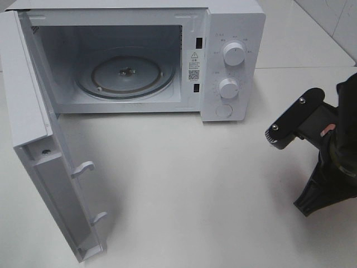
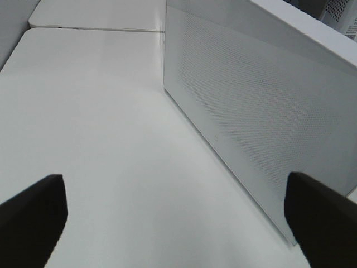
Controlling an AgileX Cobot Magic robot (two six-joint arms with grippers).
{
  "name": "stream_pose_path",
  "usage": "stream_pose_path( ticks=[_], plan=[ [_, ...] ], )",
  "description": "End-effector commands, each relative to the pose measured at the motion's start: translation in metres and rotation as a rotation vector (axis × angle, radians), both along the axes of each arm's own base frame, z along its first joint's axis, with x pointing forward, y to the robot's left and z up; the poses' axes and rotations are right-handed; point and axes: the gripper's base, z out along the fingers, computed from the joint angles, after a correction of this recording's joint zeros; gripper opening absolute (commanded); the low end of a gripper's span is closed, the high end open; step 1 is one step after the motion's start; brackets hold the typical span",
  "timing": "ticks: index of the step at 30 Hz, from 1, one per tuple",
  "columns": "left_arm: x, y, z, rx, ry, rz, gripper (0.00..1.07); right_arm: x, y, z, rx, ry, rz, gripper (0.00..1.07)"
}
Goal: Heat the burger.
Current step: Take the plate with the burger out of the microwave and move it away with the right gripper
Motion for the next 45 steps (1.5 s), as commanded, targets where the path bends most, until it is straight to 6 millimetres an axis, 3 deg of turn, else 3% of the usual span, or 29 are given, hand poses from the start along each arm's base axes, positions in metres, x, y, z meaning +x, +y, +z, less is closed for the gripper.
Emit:
stream_pose_path(
  ticks=[1, 18, 33, 38, 45],
  plan=[
    [0.0, -0.001, -0.001, -0.01, 0.0, 0.0, 0.98, 0.005, -0.002, -0.003, -0.063, -0.059, -0.08, 0.0],
    [0.0, -0.001, -0.001, -0.01, 0.0, 0.0, 0.98, 0.018, 0.003, -0.049, -0.091, -0.106, -0.228, 0.0],
    [0.0, -0.001, -0.001, -0.01, 0.0, 0.0, 0.98, 0.029, -0.009, -0.087, -0.075, -0.039, -0.328, 0.05],
    [0.0, -0.001, -0.001, -0.01, 0.0, 0.0, 0.98, 0.029, -0.008, -0.089, -0.054, -0.03, -0.328, 0.15],
    [0.0, -0.001, -0.001, -0.01, 0.0, 0.0, 0.98, 0.024, -0.002, -0.079, -0.022, -0.007, -0.336, 0.44]
  ],
)
